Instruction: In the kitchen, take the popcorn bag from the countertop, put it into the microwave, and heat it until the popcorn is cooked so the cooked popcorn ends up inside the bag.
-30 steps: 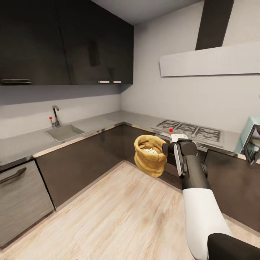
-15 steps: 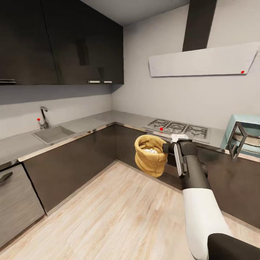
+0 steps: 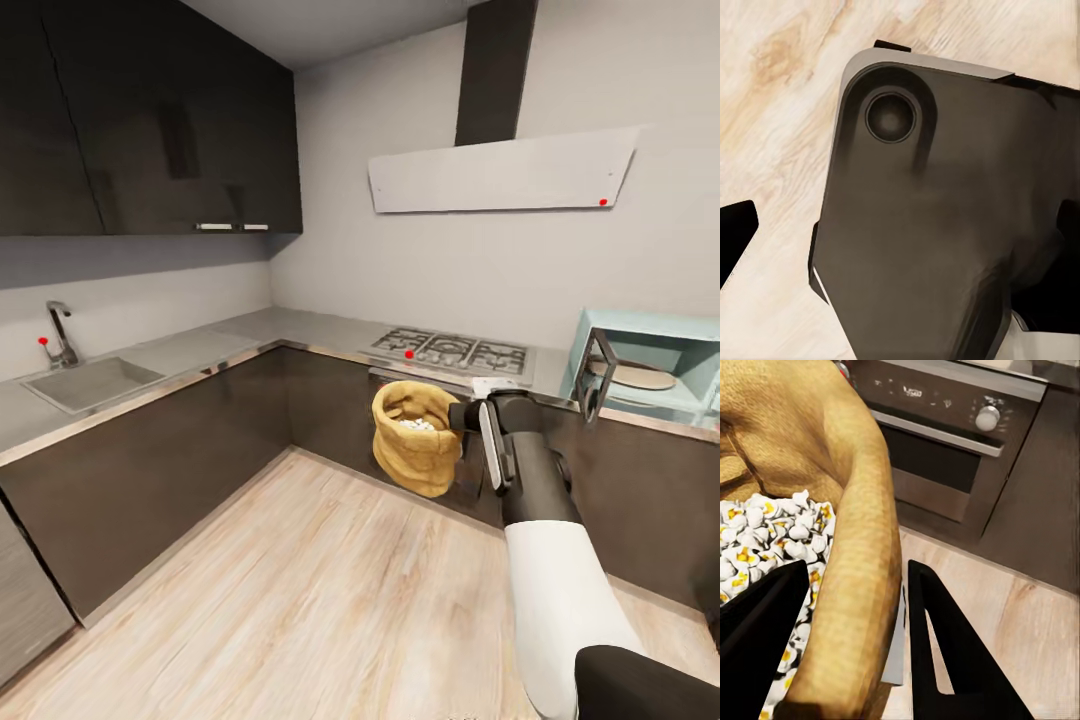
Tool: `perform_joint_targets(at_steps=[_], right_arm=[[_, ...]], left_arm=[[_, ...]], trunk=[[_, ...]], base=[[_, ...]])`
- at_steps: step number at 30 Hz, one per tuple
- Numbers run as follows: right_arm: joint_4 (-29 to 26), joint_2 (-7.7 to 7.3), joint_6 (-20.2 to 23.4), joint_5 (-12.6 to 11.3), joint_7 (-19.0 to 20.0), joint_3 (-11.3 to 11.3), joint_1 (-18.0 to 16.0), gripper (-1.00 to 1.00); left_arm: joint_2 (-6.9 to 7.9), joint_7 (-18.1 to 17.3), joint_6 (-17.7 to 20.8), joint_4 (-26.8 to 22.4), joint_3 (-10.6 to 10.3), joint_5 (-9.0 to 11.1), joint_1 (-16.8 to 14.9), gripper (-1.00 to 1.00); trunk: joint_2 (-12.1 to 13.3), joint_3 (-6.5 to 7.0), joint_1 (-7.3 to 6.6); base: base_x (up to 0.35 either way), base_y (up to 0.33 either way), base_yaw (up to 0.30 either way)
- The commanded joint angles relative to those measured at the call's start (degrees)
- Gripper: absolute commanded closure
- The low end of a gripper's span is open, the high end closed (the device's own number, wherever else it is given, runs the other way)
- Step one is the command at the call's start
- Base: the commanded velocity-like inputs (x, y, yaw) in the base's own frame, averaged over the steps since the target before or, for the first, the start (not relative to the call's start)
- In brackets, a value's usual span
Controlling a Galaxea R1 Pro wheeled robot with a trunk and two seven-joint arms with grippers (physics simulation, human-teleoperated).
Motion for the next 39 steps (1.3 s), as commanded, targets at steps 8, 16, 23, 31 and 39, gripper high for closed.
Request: perform_joint_targets(at_steps=[8,16,23,31,39], right_arm=[[0.0,-0.3,0.18,0.36,0.33,-0.27,-0.06,1.0],[0.0,-0.85,0.18,0.35,0.33,-0.27,-0.06,1.0],[0.0,-1.03,0.18,0.31,0.33,-0.27,-0.06,1.0],[0.0,-1.09,0.18,0.31,0.4,-0.27,-0.06,1.0],[0.0,-1.09,0.18,0.31,0.42,-0.27,-0.06,1.0]], left_arm=[[-0.01,0.04,-0.15,-0.01,0.14,0.32,0.0,-1.0],[-0.01,0.04,-0.15,-0.01,0.14,0.3,0.0,-1.0],[-0.01,0.04,-0.15,-0.01,0.14,0.26,0.02,-1.0],[-0.06,0.02,-0.15,-0.01,0.19,0.24,-0.01,-1.0],[-0.1,0.04,-0.15,-0.01,0.23,0.24,0.0,-1.0]], trunk=[[-0.04,-0.07,0.0],[-0.04,-0.07,0.0],[-0.04,-0.07,0.0],[-0.04,-0.07,0.0],[-0.04,-0.07,0.0]], base=[[0.0,0.0,-0.245],[0.0,0.0,-0.245],[0.0,0.0,-0.245],[-0.065,0.0,-0.116],[-0.334,0.0,-0.001]])
